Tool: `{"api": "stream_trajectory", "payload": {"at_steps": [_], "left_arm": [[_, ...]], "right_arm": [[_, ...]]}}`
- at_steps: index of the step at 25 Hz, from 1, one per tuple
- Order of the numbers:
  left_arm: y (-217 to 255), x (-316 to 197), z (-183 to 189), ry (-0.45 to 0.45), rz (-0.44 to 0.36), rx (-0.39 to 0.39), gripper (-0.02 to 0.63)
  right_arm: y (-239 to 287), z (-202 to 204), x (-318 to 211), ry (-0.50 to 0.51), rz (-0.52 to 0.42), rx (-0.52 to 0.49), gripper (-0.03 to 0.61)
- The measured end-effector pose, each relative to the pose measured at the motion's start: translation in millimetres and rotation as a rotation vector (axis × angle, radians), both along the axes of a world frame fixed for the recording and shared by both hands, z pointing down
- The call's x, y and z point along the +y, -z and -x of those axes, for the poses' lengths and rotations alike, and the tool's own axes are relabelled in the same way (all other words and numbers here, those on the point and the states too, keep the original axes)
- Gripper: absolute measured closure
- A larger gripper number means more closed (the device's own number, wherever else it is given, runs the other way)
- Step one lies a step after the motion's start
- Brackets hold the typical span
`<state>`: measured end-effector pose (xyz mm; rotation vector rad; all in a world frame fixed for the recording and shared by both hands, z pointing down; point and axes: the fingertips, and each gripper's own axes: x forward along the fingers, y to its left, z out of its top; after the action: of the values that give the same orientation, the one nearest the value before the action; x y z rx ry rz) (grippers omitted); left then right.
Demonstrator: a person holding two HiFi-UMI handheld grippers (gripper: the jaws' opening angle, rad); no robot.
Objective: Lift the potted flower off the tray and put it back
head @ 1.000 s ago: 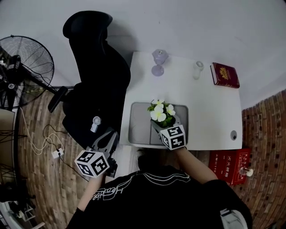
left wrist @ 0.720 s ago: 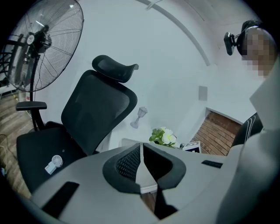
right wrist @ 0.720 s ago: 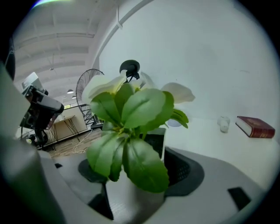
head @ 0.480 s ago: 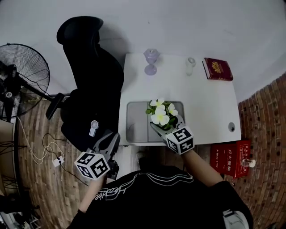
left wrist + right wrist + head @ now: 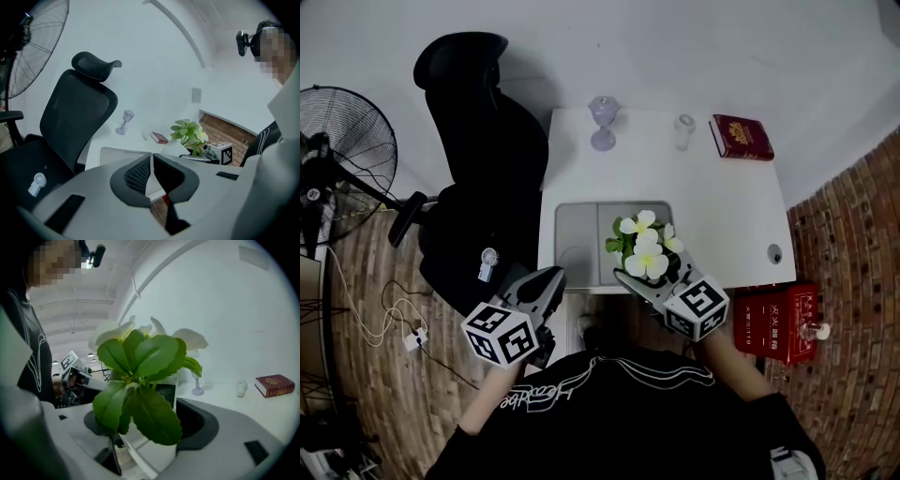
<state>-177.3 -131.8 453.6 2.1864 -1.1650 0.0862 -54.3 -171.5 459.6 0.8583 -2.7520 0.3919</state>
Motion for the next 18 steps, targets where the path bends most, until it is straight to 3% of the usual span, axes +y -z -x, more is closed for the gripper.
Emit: {"api": "stream_trajectory", "payload": {"at_steps": [10,18], "left_arm": [[4,6,1,-0.019,-0.009,-0.015,0.568],[0,-1,14,0.019,-0.003,0.005,0.568]], "right_arm": [[12,-2,33,0.051,0.005,-0.031,0.219],[8,-4,29,0.059,0.023,-0.015,0.219]]}}
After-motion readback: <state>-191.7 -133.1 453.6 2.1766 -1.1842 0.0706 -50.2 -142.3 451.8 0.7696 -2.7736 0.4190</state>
